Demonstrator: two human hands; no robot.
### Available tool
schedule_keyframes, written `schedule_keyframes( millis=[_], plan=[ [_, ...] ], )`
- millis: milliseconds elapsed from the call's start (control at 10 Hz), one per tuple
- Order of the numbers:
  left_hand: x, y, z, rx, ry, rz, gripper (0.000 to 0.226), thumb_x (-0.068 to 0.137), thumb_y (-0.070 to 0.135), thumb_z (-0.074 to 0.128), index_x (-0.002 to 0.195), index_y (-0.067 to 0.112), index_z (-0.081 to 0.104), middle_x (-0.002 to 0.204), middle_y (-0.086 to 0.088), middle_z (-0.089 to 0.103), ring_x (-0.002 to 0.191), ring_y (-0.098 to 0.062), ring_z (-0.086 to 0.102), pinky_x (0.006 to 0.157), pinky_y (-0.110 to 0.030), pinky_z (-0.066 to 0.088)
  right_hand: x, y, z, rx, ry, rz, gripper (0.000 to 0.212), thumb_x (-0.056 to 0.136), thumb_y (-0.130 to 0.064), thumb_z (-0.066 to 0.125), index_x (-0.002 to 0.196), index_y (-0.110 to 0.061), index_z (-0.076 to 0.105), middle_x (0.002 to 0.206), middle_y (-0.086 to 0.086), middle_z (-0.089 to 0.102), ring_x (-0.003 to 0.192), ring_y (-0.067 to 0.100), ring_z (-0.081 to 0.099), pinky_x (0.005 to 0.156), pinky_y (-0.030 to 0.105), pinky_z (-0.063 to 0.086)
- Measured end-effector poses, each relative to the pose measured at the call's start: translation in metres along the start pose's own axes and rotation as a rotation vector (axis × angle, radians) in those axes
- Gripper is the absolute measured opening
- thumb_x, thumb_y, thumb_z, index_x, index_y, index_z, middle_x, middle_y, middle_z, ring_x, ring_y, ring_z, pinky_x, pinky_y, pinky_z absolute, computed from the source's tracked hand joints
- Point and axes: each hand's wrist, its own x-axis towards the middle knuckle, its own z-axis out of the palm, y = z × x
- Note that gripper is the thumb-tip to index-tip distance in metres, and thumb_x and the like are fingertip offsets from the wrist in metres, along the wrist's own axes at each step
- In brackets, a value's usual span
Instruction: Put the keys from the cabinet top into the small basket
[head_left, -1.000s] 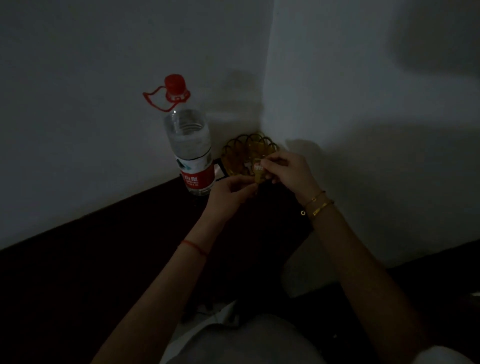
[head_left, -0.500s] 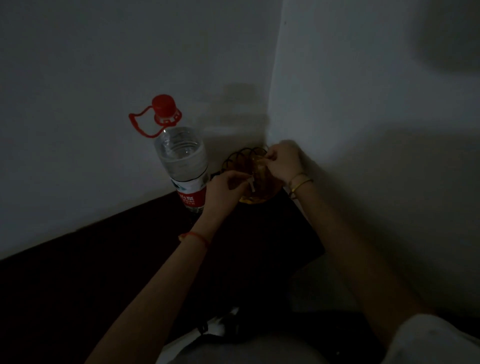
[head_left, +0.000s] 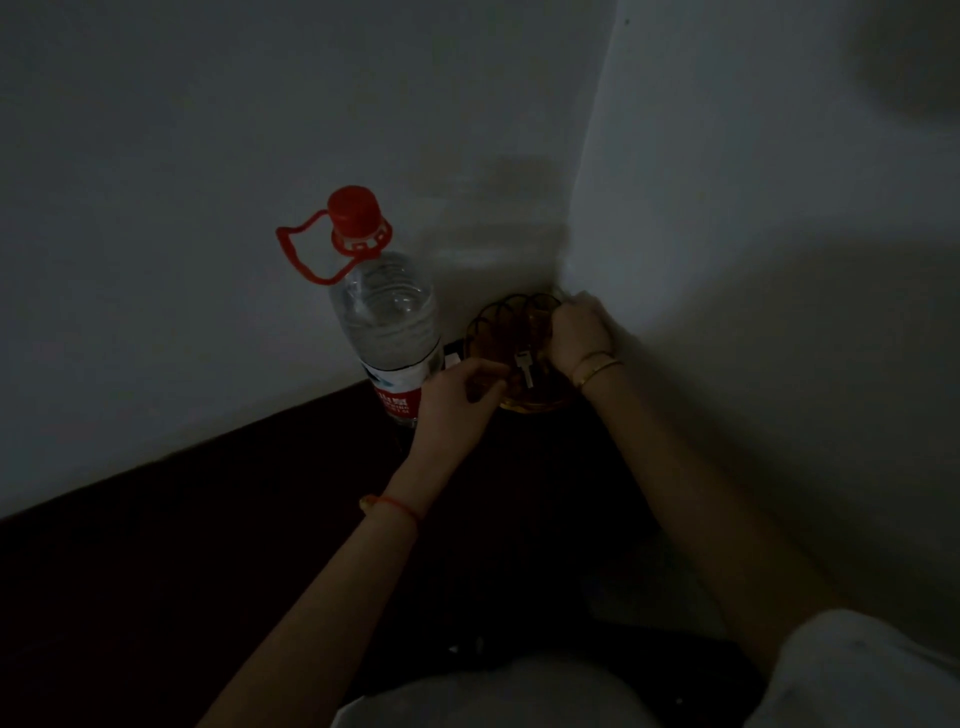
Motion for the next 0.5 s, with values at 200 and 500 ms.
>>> schedule_keyframes(
  millis=[200,500],
  plan=[
    [-0.002,-0.001,-0.001,-0.001,-0.005,0.02,0.016,0.085,0.01,0.064,0.099,0.012,0.073,0.09,0.01,0.066,0.082,-0.005,0.065,0.071,-0.003,0.044,-0.005,-0.001,0.001,-0.025,-0.014,0.003,0.022,0.091,-0.005,0.049,0.1,0.006,0.065,0.11,0.027,0.065,0.104,0.041,0.061,0.085,0.044,0.052],
    [-0.008,0.0,-0.009,0.025,0.018,0.047,0.017,0.087,0.016,0.063,0.101,0.018,0.072,0.095,0.01,0.07,0.081,-0.005,0.063,0.07,-0.004,0.043,-0.044,0.008,-0.024,0.118,0.162,-0.069,0.021,0.086,-0.009,0.056,0.1,0.001,0.068,0.103,0.023,0.067,0.099,0.036,0.059,0.081,0.032,0.04]
  ],
)
